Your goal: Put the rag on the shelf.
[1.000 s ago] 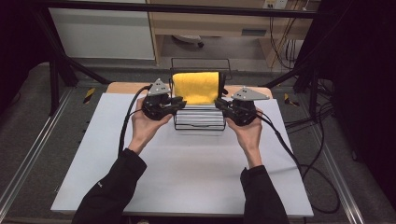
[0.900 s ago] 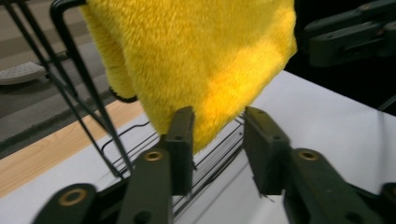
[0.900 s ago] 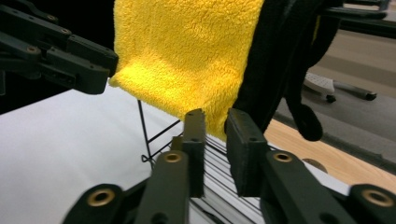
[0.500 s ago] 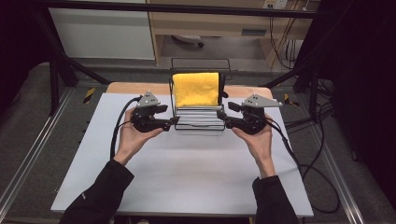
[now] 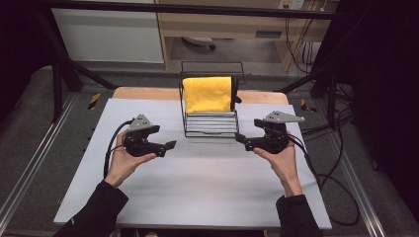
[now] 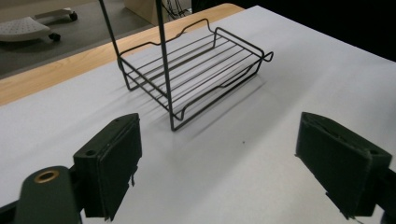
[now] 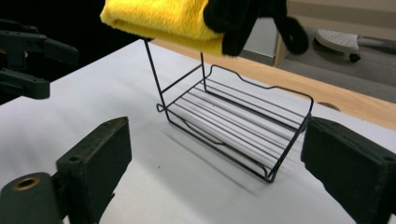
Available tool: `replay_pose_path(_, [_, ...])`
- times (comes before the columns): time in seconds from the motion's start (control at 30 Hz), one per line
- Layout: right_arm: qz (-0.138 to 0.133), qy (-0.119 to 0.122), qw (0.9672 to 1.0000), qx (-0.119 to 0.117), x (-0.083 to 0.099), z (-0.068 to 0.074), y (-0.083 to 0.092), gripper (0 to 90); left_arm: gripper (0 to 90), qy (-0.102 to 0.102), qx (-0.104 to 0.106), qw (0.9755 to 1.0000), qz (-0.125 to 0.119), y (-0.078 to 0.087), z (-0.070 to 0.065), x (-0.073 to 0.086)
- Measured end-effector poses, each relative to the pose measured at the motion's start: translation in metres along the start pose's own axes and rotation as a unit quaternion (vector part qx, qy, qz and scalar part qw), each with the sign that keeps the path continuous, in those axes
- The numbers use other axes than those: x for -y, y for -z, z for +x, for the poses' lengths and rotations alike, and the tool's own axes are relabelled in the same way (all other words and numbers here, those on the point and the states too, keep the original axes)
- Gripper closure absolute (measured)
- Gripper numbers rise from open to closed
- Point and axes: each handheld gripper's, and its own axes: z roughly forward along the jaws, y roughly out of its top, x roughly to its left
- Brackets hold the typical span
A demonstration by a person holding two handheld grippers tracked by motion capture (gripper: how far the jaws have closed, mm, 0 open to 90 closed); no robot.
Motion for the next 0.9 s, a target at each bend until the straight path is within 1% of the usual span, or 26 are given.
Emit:
replay_pose_path(0.13, [0.006,0.001,1.0,0.001,0.011,0.0,0.003,3.3,12.1,0.005,-0.005,1.0,0.002,0.009,0.002,0.013])
replay_pose_path(0.23, [0.017,-0.002,0.9998,0.002,0.018,-0.001,0.005,1.1,11.2,0.003,-0.012,0.9999,0.007,0.015,0.004,0.023])
replay_pose_path(0.27, [0.02,-0.003,0.9998,0.002,0.021,-0.001,0.005,0.8,11.0,0.006,-0.014,0.9999,0.008,0.016,0.004,0.027])
replay_pose_path(0.37, [0.022,-0.004,0.9997,-0.002,0.03,-0.002,0.007,0.7,10.5,0.008,-0.023,0.9996,0.014,0.021,0.006,0.037])
replay_pose_path(0.5, [0.032,-0.001,0.9994,-0.007,0.045,-0.003,0.007,0.5,10.5,0.013,-0.026,0.9994,0.02,0.026,0.008,0.05])
replay_pose_path(0.6, [0.04,0.003,0.9992,-0.002,0.058,-0.004,0.007,0.6,10.4,0.013,-0.029,0.9992,0.024,0.03,0.01,0.06])
replay_pose_path(0.77, [0.055,-0.007,0.9985,-0.006,0.08,-0.007,0.007,0.6,10.5,0.013,-0.029,0.999,0.031,0.033,0.01,0.077])
replay_pose_path(0.8, [0.058,-0.01,0.9982,-0.008,0.084,-0.007,0.007,0.6,10.5,0.015,-0.029,0.9989,0.033,0.033,0.011,0.08])
replay_pose_path(0.9, [0.067,-0.008,0.9975,-0.019,0.096,-0.01,0.008,0.6,10.5,0.015,-0.03,0.9987,0.039,0.034,0.012,0.088])
